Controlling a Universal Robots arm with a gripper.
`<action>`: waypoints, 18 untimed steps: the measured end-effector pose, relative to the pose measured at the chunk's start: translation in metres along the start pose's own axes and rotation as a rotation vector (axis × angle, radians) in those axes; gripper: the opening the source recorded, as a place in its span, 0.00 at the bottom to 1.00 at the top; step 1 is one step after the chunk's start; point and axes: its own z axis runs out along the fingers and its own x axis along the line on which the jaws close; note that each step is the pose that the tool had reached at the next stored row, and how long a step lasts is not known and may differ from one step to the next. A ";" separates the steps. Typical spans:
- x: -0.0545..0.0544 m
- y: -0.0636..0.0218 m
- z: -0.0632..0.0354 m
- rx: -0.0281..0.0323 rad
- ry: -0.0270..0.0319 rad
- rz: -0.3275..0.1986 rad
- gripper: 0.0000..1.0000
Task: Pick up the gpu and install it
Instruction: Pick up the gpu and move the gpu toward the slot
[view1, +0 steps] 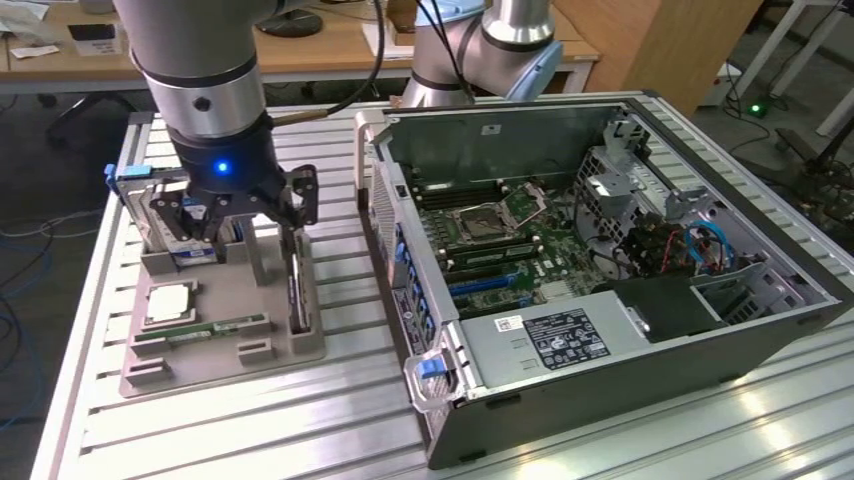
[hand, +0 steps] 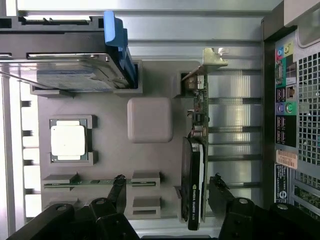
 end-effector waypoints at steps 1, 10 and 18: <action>0.000 0.0000 0.0000 0.0001 0.0000 0.000 0.76; -0.009 0.0003 0.0002 0.0002 0.0001 0.000 0.76; -0.016 0.0005 0.0010 -0.0007 0.0014 -0.032 0.76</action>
